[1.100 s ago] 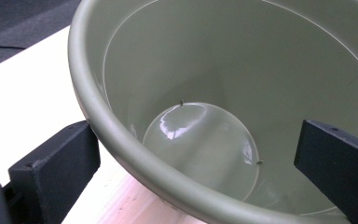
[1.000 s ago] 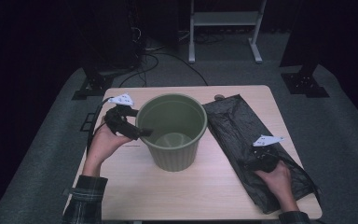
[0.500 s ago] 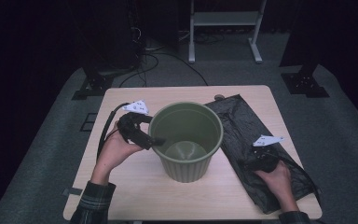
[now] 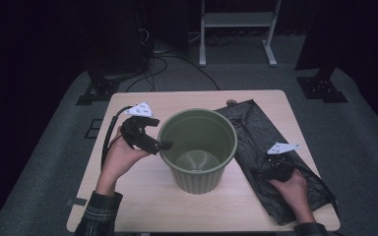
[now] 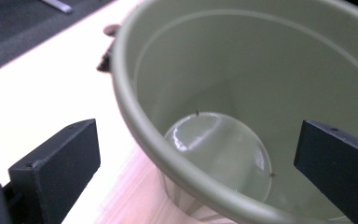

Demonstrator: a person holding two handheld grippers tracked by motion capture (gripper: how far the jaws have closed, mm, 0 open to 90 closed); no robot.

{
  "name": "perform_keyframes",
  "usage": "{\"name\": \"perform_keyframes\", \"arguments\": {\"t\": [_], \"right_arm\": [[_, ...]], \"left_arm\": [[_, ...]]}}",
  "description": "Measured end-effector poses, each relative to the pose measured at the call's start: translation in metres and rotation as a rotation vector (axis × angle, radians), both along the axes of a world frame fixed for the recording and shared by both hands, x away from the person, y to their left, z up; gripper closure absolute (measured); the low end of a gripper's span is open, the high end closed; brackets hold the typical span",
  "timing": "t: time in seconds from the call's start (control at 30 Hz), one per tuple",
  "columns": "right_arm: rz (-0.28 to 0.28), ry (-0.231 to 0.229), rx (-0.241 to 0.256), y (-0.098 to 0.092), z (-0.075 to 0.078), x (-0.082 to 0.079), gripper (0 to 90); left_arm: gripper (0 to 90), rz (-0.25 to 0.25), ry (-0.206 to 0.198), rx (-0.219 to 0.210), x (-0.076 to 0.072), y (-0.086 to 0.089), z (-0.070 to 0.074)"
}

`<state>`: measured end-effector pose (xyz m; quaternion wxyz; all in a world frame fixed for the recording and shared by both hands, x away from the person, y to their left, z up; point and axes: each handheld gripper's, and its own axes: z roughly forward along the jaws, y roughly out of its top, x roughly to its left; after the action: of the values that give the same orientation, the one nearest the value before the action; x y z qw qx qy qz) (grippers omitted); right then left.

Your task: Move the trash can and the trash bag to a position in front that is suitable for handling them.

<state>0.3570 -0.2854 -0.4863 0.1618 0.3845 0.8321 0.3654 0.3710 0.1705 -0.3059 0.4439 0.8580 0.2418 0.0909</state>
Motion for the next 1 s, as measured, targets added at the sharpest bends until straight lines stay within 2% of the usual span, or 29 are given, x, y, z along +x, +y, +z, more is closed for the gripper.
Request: {"name": "perform_keyframes", "arguments": {"t": [0.3,0.53,0.63,0.8,1.0], "right_arm": [[0.000,0.000,0.000,0.000,0.000,0.000,11.9],[0.000,0.000,0.000,0.000,0.000,0.000,11.8],[0.000,0.000,0.000,0.000,0.000,0.000,11.8],[0.000,0.000,0.000,0.000,0.000,0.000,11.8],[0.002,0.000,0.000,0.000,0.000,0.000,11.7]], "left_arm": [[0.0,0.045,-0.041,-0.043,-0.014,0.022,0.016],[0.0,0.067,-0.055,-0.037,-0.029,0.035,0.018],[0.0,0.086,-0.066,-0.023,-0.037,0.041,0.015],[0.0,0.102,-0.074,-0.024,-0.047,0.048,0.007],[0.0,0.113,-0.083,-0.032,-0.059,0.052,-0.014]]}}
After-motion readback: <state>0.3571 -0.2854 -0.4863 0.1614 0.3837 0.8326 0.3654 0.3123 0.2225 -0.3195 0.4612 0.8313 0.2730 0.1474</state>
